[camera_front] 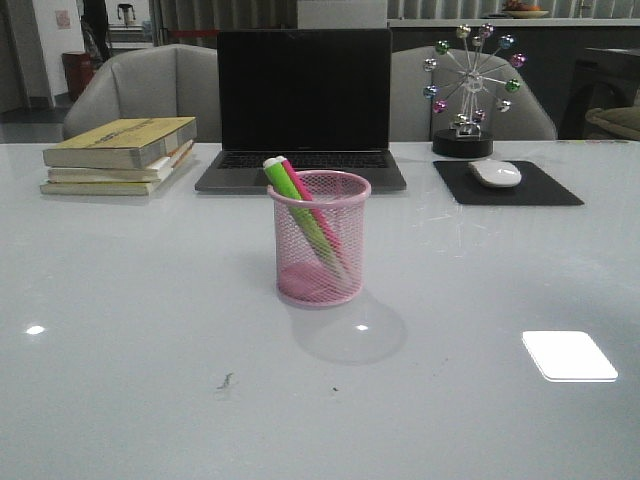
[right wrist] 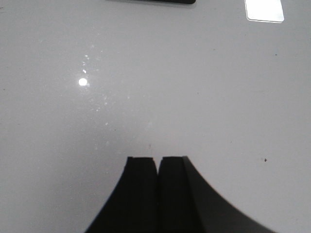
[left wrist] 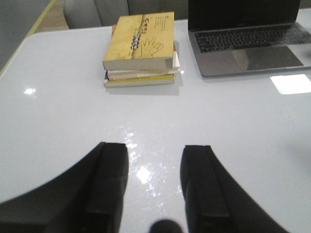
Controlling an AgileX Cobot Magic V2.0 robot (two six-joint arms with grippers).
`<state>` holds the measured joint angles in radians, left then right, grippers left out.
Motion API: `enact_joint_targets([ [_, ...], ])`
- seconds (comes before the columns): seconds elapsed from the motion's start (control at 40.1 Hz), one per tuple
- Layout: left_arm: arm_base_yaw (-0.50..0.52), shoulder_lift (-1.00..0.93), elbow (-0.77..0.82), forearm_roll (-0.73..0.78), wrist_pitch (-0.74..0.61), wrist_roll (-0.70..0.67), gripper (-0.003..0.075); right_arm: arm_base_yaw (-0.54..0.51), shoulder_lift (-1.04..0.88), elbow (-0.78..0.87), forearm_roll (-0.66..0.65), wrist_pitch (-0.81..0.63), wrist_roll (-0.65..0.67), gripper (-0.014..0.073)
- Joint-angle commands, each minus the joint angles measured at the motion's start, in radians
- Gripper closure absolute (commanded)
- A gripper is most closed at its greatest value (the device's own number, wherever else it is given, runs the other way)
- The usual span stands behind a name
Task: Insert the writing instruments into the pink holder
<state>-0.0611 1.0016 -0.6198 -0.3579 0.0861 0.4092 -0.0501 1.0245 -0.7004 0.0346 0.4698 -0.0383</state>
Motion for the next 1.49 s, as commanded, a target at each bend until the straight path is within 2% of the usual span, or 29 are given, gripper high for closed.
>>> enact_joint_targets([
  [0.0, -0.006, 0.044, -0.029, -0.012, -0.078, -0.001, 0.0380, -0.003, -0.022, -0.025, 0.004, -0.062, -0.006, 0.0544],
  [0.249, -0.006, 0.193, -0.014, -0.006, -0.086, -0.001, 0.0380, -0.003, -0.022, -0.025, 0.004, -0.064, -0.006, 0.0544],
  [1.071, -0.013, 0.170, -0.010, 0.053, -0.129, -0.001, 0.0380, -0.003, -0.024, -0.025, 0.004, -0.064, -0.006, 0.0544],
  [1.196, -0.013, 0.170, -0.010, 0.063, -0.134, -0.001, 0.0380, -0.003, -0.068, -0.025, 0.004, -0.098, -0.006, 0.0544],
  [1.47, -0.013, 0.170, -0.010, 0.107, -0.197, -0.001, 0.0380, 0.008, -0.305, 0.006, 0.004, -0.269, -0.006, 0.0544],
])
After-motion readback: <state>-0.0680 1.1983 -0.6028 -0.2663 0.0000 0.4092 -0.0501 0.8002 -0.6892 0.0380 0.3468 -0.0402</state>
